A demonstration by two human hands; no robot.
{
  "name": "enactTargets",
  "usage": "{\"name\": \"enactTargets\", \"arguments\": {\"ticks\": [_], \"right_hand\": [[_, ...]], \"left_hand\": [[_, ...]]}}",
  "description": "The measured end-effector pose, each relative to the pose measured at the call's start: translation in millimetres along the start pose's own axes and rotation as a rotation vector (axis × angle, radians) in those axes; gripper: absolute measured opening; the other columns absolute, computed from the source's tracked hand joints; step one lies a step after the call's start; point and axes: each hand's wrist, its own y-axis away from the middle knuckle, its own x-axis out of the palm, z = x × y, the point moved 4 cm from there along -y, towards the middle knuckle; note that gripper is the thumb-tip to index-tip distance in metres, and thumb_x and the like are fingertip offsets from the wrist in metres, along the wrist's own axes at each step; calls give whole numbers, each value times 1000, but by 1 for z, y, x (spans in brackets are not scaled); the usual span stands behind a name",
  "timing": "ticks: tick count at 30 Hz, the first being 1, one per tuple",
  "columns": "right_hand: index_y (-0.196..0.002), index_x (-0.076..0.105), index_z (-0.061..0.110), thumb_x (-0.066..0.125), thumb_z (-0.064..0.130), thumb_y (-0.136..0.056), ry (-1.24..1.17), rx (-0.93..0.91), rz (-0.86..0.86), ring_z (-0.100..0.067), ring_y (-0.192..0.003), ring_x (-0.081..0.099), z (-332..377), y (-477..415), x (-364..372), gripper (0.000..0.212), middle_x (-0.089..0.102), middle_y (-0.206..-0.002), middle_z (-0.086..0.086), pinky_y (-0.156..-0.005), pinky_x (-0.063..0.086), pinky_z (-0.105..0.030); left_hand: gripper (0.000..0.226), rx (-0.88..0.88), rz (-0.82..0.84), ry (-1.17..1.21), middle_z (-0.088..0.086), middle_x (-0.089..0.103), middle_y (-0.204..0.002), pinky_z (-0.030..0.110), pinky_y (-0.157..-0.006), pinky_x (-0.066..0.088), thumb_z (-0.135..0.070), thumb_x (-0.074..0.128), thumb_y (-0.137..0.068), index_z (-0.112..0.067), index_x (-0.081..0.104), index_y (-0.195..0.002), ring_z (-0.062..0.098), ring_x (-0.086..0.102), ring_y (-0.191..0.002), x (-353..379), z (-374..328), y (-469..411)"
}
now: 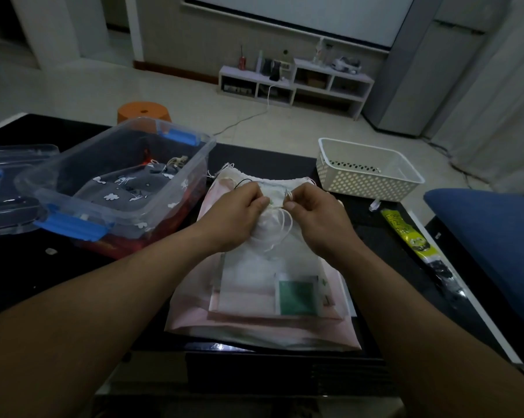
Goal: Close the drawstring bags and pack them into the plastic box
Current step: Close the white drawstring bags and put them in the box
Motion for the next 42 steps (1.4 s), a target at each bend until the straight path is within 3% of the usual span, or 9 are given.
{"name": "enactTargets", "arguments": {"ticks": [5,14,20,25,31,36,37,40,42], "right_hand": [[-97,68,16,63,16,-103,14,43,11,-5,-80,60,-2,5,0,7,70,-91,5,-67,45,-21],[-93,70,20,64,21,-102,-24,135,1,-11,-79,61,-11,6,4,11,71,-90,3,-66,45,-27],[-102,68,24,62,36,-103,-100,177,67,-18,-85,65,-10,8,12,13,72,-98,-1,-73,52,-35],[-98,74,22,65,36,-102,-82,194,147,-21,-85,70,-11,12,16,17,75,-92,1,-79,60,-45],[-91,77,19,67,31,-100,-122,223,68,-27,-88,73,-12,12,12,18,76,-90,-3,-81,61,-45],[-97,74,9,60,25,-105,-399,414,80,-28,-79,69,-17,13,14,22,75,-90,-12,-69,59,-39],[-104,73,5,58,25,-106,-486,459,91,-30,-79,67,-17,13,16,25,75,-92,-15,-70,59,-40],[-130,62,-7,55,25,-107,-698,550,91,-39,-98,61,-17,15,22,40,69,-117,-32,-96,54,-56],[-128,65,-5,55,24,-107,-719,559,62,-39,-99,66,-17,15,21,36,71,-120,-30,-99,55,-57]], "left_hand": [[26,6,-32,-93,-1,52,-78,31,-65,29,-21,51,-108,-3,54,-90,14,44,-71,0,10,4],[24,88,-42,-171,-5,52,-82,31,-67,31,-23,53,-106,-14,50,-85,10,46,-70,-4,18,7],[27,-27,-85,-37,4,58,-80,40,-71,45,-26,54,-106,-10,53,-85,21,53,-73,-4,10,7],[30,-133,-179,141,-2,58,-78,37,-71,45,-33,58,-104,-16,53,-80,14,53,-72,-5,7,10],[50,-236,118,356,-2,48,-70,35,-66,40,-63,73,-84,-17,56,-77,15,46,-67,8,9,15],[43,-144,50,336,2,50,-70,32,-57,44,-35,71,-97,1,55,-82,14,48,-63,4,7,14],[39,-125,39,342,2,49,-69,31,-57,43,-32,70,-99,0,56,-81,13,46,-62,3,6,15],[29,-138,24,409,-2,50,-68,23,-56,40,-30,67,-101,-12,59,-80,8,43,-60,3,8,16],[32,-193,20,484,3,54,-72,27,-61,42,-38,66,-101,-14,61,-80,13,48,-65,4,10,17]]}}
